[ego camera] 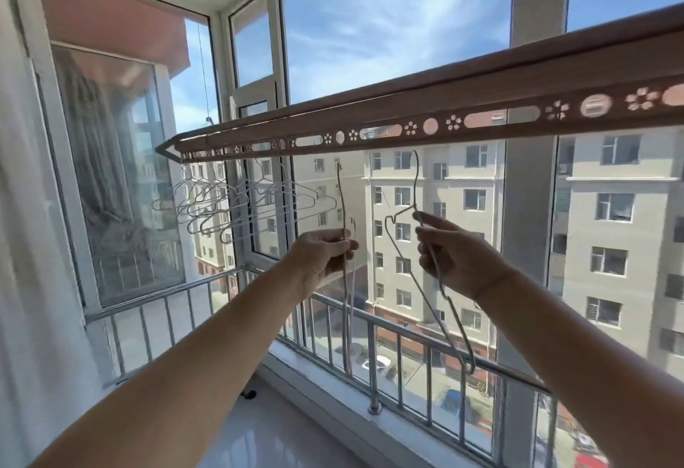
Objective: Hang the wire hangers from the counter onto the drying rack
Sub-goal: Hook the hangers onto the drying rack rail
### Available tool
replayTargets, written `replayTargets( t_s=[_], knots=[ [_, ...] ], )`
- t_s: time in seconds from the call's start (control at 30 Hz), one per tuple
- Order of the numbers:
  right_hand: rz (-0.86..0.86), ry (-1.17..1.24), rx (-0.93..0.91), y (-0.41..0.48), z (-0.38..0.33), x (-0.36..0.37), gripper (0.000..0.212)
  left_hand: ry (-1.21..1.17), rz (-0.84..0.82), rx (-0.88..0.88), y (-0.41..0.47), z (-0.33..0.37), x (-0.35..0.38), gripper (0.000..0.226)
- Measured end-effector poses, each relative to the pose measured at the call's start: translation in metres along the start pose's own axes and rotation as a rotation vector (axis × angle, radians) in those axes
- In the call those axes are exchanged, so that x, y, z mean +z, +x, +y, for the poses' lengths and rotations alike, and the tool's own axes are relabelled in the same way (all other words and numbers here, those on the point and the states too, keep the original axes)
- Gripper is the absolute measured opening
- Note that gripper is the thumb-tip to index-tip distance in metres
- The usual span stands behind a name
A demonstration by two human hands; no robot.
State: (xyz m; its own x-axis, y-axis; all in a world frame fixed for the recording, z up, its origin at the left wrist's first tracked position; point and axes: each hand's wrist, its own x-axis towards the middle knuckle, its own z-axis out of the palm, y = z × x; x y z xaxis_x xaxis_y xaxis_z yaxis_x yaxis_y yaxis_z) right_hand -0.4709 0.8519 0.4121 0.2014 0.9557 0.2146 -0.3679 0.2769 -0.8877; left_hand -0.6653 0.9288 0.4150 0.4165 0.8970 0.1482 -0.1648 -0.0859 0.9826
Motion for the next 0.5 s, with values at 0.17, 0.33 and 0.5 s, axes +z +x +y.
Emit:
replayTargets(
  t_s=[0.17, 0.33, 0.5],
  knots=[
    [-0.042, -0.017, -0.019, 0.047, 0.010, 0.027, 0.034, 0.026, 0.022, 0.045, 0.040, 0.007, -0.030, 0.030],
    [-0.053, -0.073, -0.051, 0.085, 0.020, 0.055, 0.036, 0.057, 0.021, 0.094, 0.078, 0.018, -0.058, 0.025],
    [-0.020, -0.133, -0.090, 0.120, 0.030, 0.082, 0.033, -0.003, -0.002, 0.105, 0.118, 0.026, -0.091, 0.027]
  ],
)
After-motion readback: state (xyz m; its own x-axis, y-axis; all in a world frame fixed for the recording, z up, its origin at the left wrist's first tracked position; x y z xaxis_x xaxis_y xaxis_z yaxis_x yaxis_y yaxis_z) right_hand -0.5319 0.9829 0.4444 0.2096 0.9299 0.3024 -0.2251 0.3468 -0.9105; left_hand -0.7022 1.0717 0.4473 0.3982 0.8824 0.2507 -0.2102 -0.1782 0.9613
